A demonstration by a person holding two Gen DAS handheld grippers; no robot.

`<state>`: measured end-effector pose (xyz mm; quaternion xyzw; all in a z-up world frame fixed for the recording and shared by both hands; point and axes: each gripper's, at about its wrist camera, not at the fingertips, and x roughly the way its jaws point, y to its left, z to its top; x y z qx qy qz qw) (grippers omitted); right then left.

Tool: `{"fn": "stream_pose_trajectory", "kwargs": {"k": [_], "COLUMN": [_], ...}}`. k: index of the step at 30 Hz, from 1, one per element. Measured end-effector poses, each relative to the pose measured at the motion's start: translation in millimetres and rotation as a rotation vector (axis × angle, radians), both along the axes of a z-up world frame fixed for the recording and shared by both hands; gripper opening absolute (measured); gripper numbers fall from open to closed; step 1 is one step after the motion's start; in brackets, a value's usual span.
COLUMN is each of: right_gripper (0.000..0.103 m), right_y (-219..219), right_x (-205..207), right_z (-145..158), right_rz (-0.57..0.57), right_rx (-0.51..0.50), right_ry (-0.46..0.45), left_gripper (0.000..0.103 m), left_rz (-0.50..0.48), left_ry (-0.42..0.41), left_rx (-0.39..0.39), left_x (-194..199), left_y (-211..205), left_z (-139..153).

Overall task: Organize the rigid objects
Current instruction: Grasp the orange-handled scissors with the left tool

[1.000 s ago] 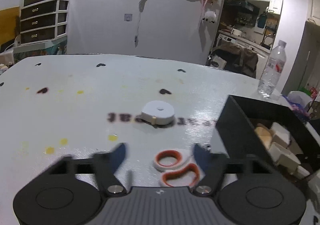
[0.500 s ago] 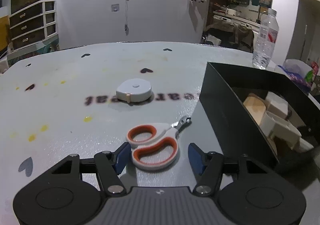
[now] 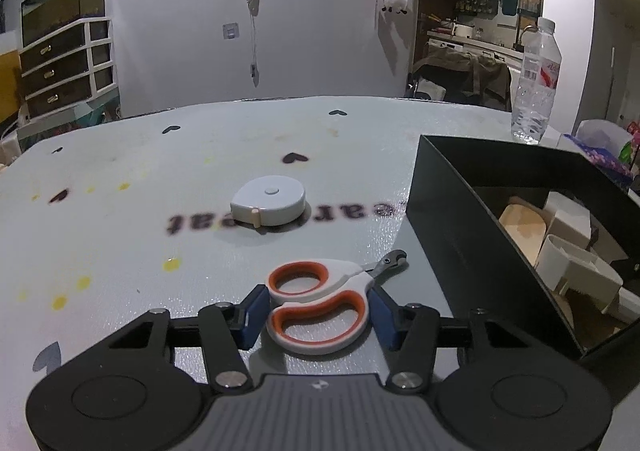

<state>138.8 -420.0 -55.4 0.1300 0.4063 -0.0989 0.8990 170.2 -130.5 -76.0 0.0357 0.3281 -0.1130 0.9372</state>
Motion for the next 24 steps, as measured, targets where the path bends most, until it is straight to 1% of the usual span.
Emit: {"fn": "stream_pose_trajectory", "kwargs": {"k": [3, 7, 9, 10, 11, 12, 13, 17, 22, 23, 24], "right_gripper": [0.013, 0.013, 0.013, 0.013, 0.013, 0.013, 0.013, 0.013, 0.013, 0.013, 0.013], "right_y": [0, 0, 0, 0, 0, 0, 0, 0, 0, 0, 0], "right_x": [0, 1, 0, 1, 1, 0, 0, 0, 1, 0, 0], "right_z": [0, 0, 0, 0, 0, 0, 0, 0, 0, 0, 0], "right_rz": [0.000, 0.000, 0.000, 0.001, 0.000, 0.000, 0.000, 0.000, 0.000, 0.000, 0.000], "right_rx": [0.001, 0.001, 0.000, 0.000, 0.000, 0.001, 0.001, 0.001, 0.001, 0.001, 0.001], "right_ry": [0.000, -0.001, 0.000, 0.000, 0.000, 0.000, -0.001, 0.000, -0.001, -0.001, -0.001], "left_gripper": [0.055, 0.054, 0.052, 0.046, 0.009, 0.004, 0.000, 0.000, 0.002, 0.007, 0.017], "left_rz": [0.006, 0.033, 0.041, 0.041, 0.024, 0.039, 0.035, 0.021, 0.030, 0.037, 0.049], "left_ry": [0.007, -0.020, -0.036, -0.045, -0.052, -0.040, -0.046, -0.043, -0.027, -0.021, -0.015], "left_rx": [-0.067, -0.121, -0.144, -0.151, -0.173, -0.181, -0.186, -0.182, -0.164, -0.158, -0.152], "left_x": [1, 0, 0, 1, 1, 3, 5, 6, 1, 1, 2], "left_y": [10, 23, 29, 30, 32, 33, 34, 34, 39, 43, 47], "left_z": [5, 17, 25, 29, 33, 38, 41, 44, 38, 35, 33]}}
